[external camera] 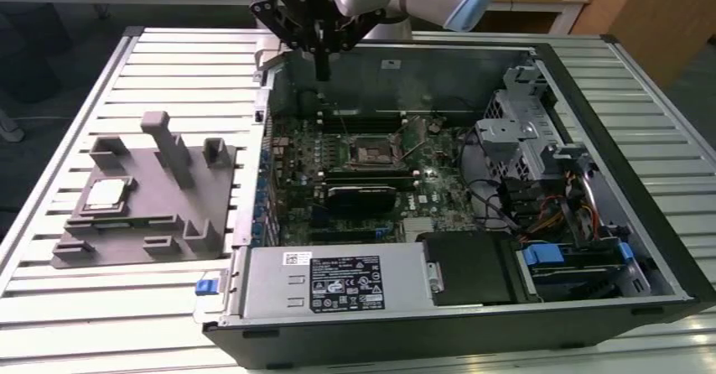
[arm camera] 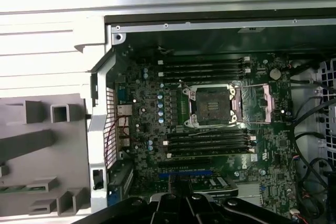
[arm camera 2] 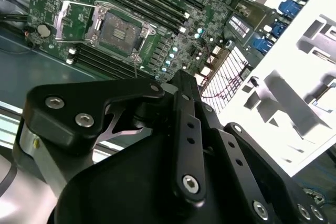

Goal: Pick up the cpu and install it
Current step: 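Reach for the cpu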

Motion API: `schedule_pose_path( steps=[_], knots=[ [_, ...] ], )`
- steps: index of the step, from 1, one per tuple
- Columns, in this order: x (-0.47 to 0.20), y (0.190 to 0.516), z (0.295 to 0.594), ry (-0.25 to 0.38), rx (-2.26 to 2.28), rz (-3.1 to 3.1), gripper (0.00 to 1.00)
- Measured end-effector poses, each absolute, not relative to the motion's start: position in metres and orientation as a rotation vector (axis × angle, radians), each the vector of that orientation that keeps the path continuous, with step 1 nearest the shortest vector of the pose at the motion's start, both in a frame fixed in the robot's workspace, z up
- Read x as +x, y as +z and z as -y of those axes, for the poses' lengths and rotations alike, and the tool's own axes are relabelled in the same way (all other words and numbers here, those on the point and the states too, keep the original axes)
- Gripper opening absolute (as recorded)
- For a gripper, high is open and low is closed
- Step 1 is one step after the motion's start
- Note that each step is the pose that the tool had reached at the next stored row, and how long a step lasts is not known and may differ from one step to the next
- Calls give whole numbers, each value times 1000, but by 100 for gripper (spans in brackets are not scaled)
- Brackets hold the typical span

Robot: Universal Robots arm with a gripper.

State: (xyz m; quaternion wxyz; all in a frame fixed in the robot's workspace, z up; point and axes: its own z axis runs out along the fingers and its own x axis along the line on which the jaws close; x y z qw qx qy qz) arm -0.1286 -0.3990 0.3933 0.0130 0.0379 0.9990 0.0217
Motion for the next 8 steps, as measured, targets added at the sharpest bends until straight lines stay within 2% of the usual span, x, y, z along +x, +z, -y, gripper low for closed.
schedule_pose_path(
  steps=[8],
  knots=[
    [-139, 393, 399, 68, 118, -3113, 11]
  ],
)
